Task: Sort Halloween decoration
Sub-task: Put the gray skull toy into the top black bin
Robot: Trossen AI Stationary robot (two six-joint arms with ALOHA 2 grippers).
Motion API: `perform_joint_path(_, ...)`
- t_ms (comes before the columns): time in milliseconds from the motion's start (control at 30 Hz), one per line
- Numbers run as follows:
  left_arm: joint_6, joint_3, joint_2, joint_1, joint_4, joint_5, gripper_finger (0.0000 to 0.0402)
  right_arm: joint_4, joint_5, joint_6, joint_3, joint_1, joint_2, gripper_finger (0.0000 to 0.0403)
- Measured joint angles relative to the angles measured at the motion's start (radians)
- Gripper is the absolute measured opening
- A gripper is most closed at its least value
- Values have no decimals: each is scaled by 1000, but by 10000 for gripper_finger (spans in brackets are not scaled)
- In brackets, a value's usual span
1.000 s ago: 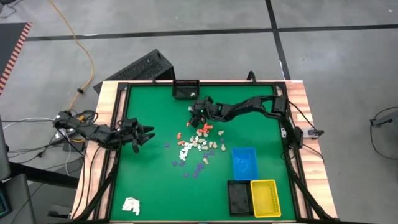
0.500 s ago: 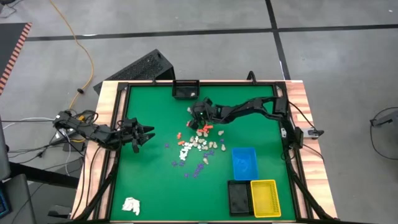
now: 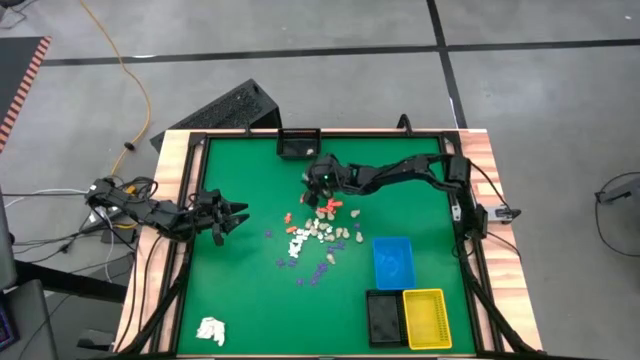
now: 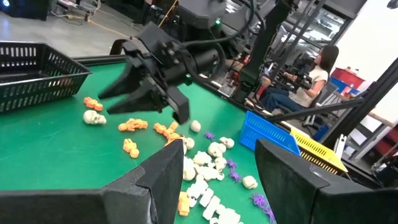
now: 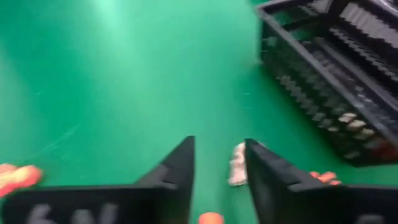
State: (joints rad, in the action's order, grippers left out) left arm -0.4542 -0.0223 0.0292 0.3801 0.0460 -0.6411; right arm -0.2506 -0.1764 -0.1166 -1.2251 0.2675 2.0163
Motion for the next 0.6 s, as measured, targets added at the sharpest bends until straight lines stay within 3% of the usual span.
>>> perform_joint_path(100,1,0,0,0,0,0,189,-46,-35,-51,-4,20,0,228)
perform_joint_path(200,1,0,0,0,0,0,189,-46,-50,-77,-20,28,0,254)
perform_joint_path(600,2,0,3,0,0,-2,189,-101,-188,-42,-28,-28,63,218)
